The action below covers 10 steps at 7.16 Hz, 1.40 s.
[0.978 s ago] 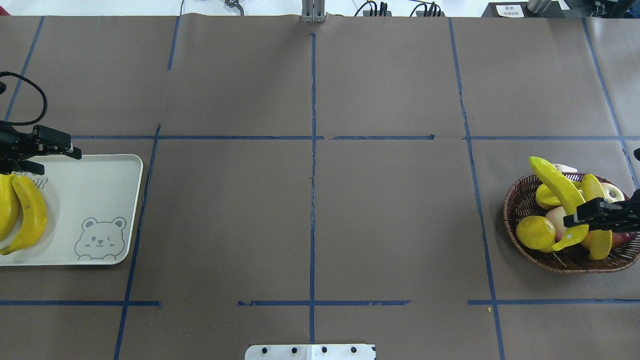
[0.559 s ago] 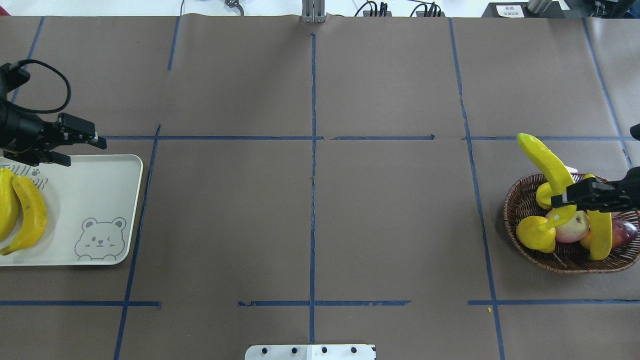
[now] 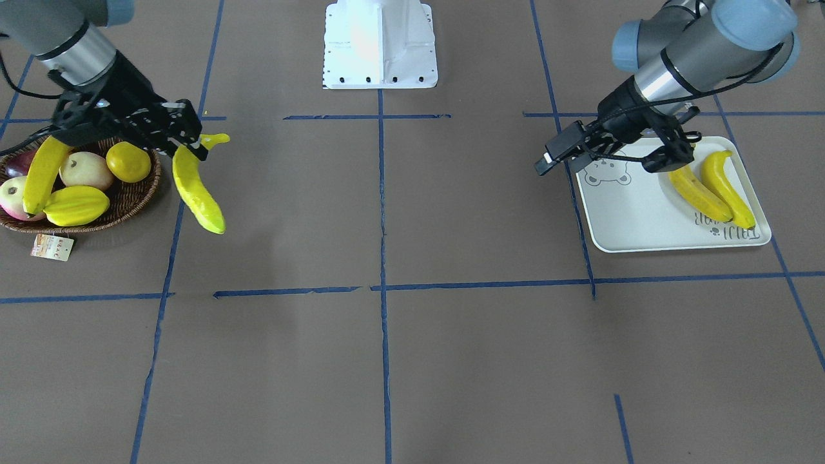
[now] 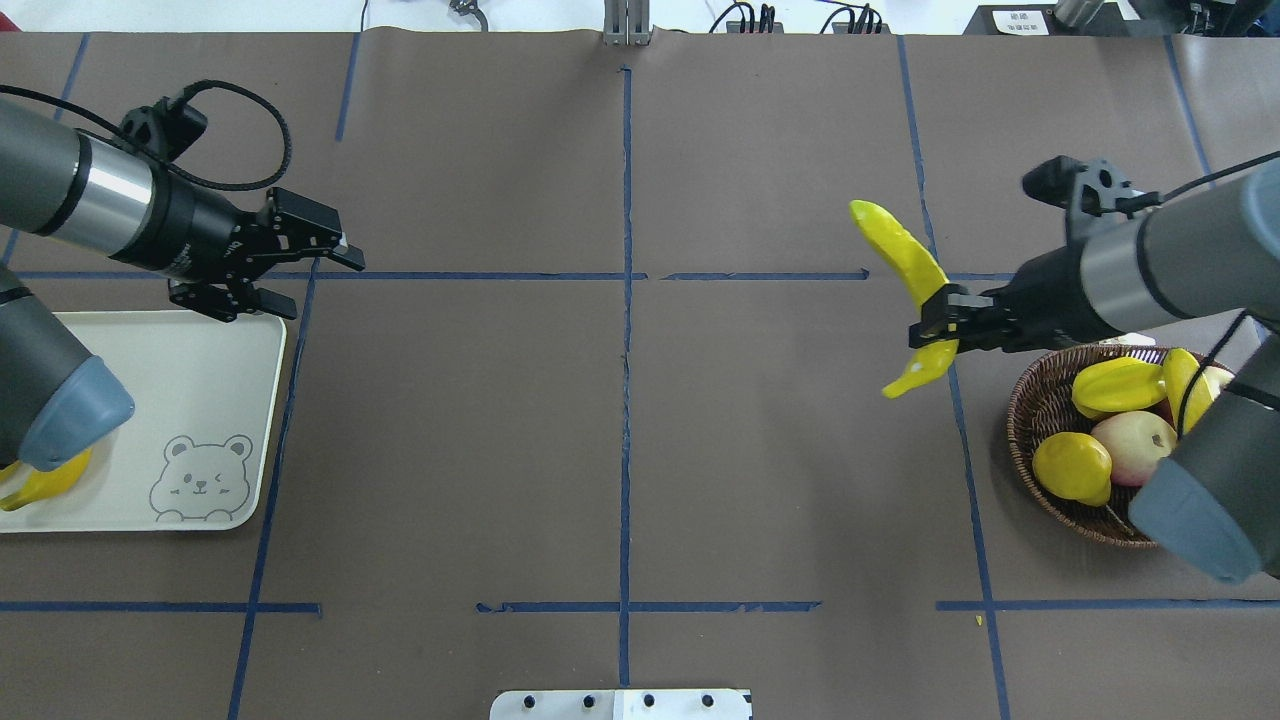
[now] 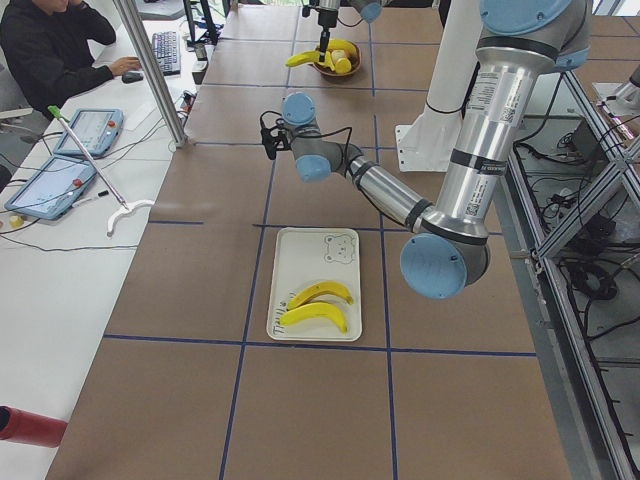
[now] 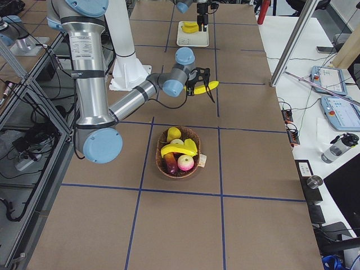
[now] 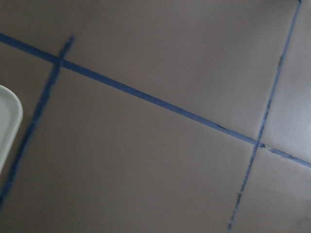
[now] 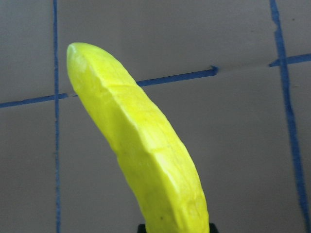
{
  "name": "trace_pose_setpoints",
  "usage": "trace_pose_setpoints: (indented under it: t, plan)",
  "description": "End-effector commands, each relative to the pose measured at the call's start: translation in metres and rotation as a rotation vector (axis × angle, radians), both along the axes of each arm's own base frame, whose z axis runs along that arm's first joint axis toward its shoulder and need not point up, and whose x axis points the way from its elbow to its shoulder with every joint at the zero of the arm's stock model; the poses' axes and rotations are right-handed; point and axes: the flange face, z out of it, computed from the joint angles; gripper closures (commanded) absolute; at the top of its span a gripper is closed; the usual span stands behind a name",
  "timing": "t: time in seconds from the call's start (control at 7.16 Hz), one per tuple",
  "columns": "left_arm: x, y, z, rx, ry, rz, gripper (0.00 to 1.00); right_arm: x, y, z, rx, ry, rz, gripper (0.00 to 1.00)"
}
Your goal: Transfer all bananas from basket to plate
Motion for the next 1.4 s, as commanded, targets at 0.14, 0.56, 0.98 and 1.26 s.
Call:
trace_pose_setpoints:
  t: [0.14,0.56,0.98,1.26]
  plan:
    - [0.055,0.013,-0.089,-0.032,0.117,-0.014,0.01,-0.11,0.058,-0.123,0.024,0.005,0.024,1.0]
    - [0.091,0.036,-0.136,-0.013,0.176,0.016,0.01,-0.129,0.079,-0.147,0.037,-0.038,0.013,1.0]
    - [0.129,0.057,-0.17,-0.012,0.213,-0.018,0.02,-0.14,0.09,-0.163,0.06,-0.056,0.013,1.0]
    - [0.144,0.065,-0.174,-0.008,0.213,-0.029,0.04,-0.141,0.093,-0.166,0.063,-0.063,0.009,1.0]
